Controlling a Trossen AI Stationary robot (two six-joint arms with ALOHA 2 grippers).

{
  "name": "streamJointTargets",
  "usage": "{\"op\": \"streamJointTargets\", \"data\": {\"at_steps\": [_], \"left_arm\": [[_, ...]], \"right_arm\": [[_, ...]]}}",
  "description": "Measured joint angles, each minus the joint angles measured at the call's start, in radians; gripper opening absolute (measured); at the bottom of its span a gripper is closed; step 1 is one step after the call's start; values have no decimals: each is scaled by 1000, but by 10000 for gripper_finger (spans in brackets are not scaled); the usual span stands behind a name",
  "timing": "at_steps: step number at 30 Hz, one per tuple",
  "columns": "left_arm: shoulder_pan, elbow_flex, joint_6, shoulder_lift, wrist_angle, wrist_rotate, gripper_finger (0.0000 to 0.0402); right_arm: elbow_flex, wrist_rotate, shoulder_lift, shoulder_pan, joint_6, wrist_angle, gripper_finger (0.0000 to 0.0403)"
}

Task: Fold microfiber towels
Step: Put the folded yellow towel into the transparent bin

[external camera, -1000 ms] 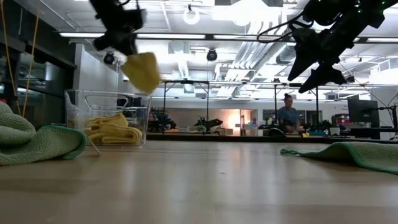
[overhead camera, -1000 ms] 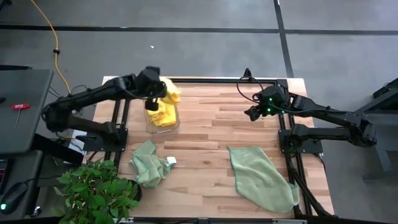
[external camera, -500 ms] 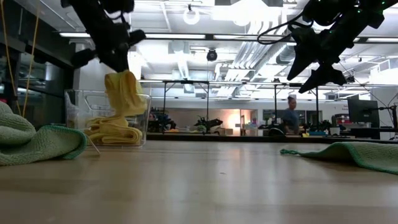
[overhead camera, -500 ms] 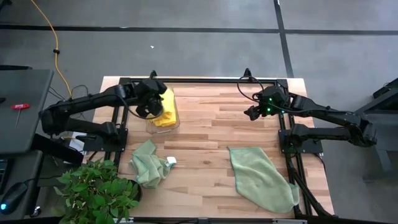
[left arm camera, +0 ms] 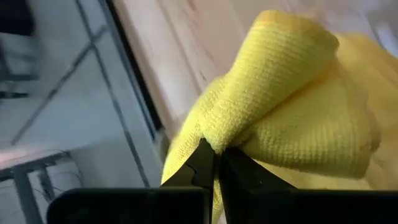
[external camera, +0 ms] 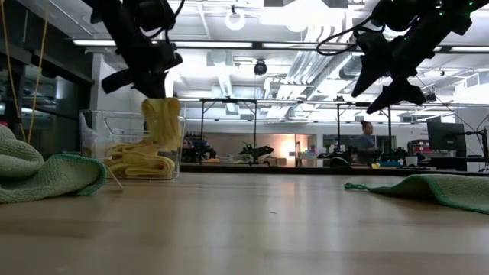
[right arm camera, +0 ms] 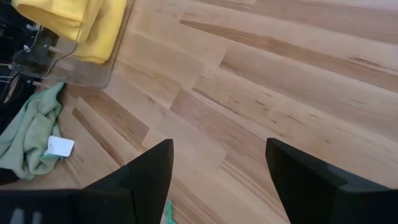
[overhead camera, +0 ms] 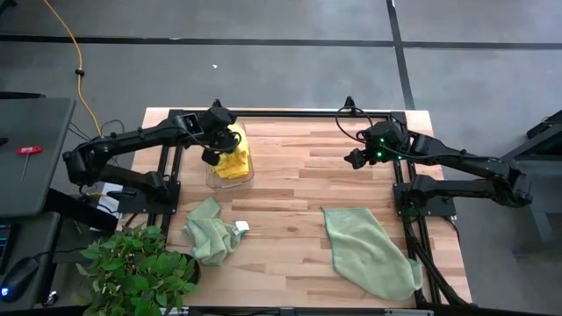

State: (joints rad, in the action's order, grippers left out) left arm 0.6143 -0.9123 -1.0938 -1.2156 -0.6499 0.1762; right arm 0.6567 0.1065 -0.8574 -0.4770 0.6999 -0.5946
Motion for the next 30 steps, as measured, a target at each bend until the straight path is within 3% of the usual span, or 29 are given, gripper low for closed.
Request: {"op": "streamJointTargets", "data": {"at_steps": [11,18,22,25,30], "left_arm": [[55,32,42,-11,-31,-60,0],[42,204,-41,-12,190,-15,0],[29,241,-35,-8,304,24,0],[30,241,-47,-7,303,23,0],[30,241,-68,-7,223,116,13]], "right_arm": [[0,4,0,0,-5,6,248],[0,5,0,0,-8,9,248],[0,8,0,0,-8,9,248],[0,8,0,0,-12,9,248],[0,8,0,0,-19,9,248]]}}
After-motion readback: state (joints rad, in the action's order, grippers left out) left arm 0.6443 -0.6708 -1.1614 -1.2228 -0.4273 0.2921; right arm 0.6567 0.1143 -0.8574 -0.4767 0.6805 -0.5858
